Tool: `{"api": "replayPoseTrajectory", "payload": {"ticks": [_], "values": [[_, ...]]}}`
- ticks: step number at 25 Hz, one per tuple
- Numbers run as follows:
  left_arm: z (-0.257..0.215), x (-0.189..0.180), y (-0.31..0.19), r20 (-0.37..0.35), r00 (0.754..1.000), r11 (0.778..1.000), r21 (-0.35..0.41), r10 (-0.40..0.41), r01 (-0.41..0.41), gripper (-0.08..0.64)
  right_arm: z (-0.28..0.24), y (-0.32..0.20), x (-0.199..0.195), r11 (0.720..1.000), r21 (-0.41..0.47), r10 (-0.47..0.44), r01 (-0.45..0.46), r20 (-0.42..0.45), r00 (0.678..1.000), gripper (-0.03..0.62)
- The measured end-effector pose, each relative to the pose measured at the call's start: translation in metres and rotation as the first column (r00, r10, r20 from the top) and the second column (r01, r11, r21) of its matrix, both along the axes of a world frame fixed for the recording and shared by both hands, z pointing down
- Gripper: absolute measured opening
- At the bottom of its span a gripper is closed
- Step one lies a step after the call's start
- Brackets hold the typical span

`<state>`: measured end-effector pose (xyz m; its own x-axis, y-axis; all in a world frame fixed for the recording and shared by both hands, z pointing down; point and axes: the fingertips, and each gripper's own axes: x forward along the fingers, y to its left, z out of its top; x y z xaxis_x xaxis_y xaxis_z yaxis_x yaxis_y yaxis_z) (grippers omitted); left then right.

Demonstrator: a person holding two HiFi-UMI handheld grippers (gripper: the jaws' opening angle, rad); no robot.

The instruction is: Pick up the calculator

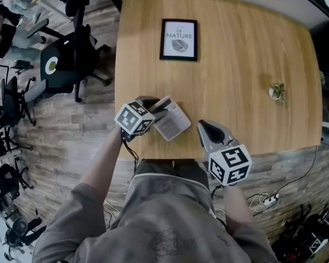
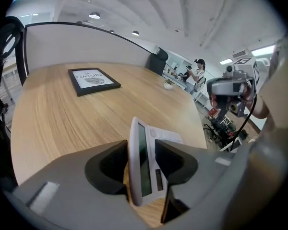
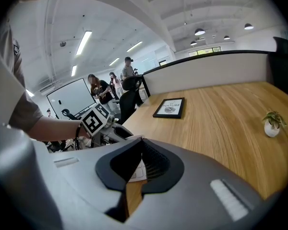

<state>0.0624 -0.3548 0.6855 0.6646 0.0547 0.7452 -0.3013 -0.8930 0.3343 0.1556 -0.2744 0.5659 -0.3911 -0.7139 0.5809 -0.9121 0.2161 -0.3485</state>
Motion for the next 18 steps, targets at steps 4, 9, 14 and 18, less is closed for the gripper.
{"api": "replayPoseTrajectory", "payload": {"ticks": [4,9,14,18], "values": [[-0.001,0.0,0.002,-0.006,1.0,0.999,-0.034,-0.019,0.018,0.15,-0.001,0.001,0.0,1.0,-0.005,0.016,-0.016,0.002,1.0,0.011],[-0.015,0.0,0.002,-0.05,0.994,0.987,-0.13,-0.097,0.089,0.09,-0.007,-0.001,-0.002,1.0,-0.001,0.017,-0.017,0.0,1.0,0.011],[-0.036,-0.001,0.01,-0.096,0.983,0.976,-0.169,-0.156,0.138,0.05,-0.025,-0.003,-0.004,1.0,0.013,0.024,-0.024,0.007,1.0,0.011],[-0.045,-0.006,0.01,-0.091,0.979,0.978,-0.125,-0.18,0.168,0.046,-0.042,-0.006,-0.003,0.999,0.035,0.036,-0.037,0.026,0.999,0.011]]}}
